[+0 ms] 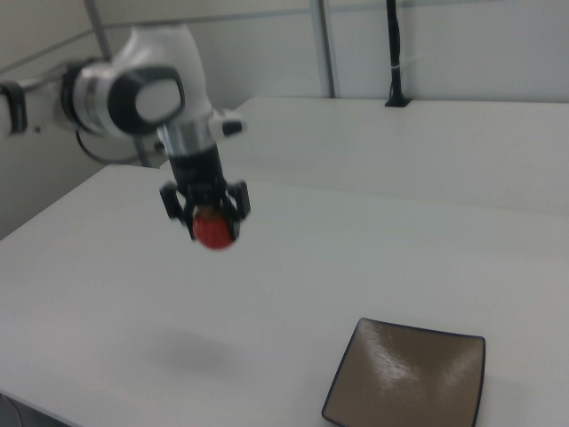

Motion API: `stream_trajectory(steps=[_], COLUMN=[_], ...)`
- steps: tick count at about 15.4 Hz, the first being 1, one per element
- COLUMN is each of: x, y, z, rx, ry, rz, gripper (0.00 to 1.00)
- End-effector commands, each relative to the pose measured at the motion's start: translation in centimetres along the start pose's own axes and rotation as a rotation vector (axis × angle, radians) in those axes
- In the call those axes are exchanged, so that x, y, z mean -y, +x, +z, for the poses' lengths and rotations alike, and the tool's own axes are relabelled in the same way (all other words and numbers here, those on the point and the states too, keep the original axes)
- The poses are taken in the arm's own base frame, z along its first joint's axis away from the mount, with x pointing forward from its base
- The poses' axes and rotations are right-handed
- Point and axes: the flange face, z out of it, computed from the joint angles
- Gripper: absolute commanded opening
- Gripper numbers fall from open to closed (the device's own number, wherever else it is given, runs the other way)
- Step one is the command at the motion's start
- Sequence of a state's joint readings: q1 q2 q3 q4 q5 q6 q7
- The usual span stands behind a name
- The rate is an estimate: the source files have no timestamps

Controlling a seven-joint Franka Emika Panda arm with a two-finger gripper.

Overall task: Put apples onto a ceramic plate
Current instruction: 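Lift the red apple up off the table, then carry the apple over the brown plate and lower it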

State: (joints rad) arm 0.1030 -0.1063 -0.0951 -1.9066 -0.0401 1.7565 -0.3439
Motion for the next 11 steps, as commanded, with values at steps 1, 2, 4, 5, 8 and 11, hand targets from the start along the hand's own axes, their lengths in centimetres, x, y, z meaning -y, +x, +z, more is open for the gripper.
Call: stream_trajectory(steps=[1, 2, 4, 5, 8, 11], x=[-1.0, -2.0, -3.9, -5.2, -10.6, -16.1], y=[-0.1, -0.7, -1.4, -1.7, -3.0, -4.3], z=[-5.6, -6.9, -7.2, -7.1, -5.8, -3.1], rx=[-0.026, -0.039, -0.047, -0.052, -0.048, -0.046], ry=[0.062, 0.072, 0.072, 0.071, 0.069, 0.049], rz=[0.012, 0.036, 0.047, 0.039, -0.025, -0.078], gripper=[0.0, 0.0, 0.0, 0.0, 0.0, 0.0])
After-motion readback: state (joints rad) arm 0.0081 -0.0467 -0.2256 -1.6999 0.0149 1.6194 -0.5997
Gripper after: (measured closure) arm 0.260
